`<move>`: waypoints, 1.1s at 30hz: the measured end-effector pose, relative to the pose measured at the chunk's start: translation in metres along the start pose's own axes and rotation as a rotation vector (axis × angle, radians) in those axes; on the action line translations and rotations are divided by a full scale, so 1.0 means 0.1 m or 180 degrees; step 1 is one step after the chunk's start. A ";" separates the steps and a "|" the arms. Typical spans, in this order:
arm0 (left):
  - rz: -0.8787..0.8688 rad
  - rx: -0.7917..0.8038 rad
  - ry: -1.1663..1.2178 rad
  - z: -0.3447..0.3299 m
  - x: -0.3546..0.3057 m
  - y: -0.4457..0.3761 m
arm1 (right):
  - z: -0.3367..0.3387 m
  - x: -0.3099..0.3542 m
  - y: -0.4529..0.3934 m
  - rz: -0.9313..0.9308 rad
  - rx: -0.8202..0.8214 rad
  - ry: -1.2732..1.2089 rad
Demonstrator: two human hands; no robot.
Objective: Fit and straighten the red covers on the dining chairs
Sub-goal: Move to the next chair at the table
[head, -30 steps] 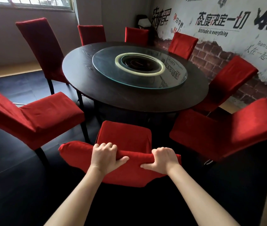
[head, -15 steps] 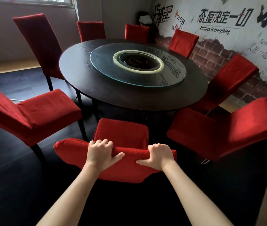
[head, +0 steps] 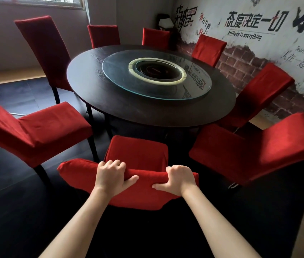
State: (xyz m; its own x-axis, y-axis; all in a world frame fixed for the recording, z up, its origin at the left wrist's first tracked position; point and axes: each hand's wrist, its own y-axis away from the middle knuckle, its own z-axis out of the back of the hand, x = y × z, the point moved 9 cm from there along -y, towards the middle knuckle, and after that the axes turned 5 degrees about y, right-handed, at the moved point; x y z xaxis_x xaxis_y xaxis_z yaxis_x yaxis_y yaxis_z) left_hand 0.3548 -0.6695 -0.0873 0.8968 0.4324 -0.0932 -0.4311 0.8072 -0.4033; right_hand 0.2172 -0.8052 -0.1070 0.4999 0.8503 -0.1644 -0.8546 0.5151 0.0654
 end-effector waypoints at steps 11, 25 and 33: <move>0.0007 0.0037 -0.0004 0.01 0.00 0.01 | 0.00 0.00 0.00 -0.0021 -0.0003 -0.0031; 0.0588 -0.0033 0.0176 0.18 0.28 0.01 | 0.34 0.26 -0.15 0.0173 -0.0400 -0.0324; 0.1305 -0.0558 0.0019 0.84 1.45 0.04 | 0.77 1.13 -0.81 0.0906 -0.0666 -0.0630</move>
State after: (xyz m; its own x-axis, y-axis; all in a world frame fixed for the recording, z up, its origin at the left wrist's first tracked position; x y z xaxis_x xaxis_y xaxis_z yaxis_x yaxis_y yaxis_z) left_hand 0.4752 -0.5699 -0.0262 0.6560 0.6998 -0.2828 -0.7284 0.4888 -0.4802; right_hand 0.3539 -0.7428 -0.0549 0.2390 0.9707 0.0255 -0.9627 0.2403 -0.1242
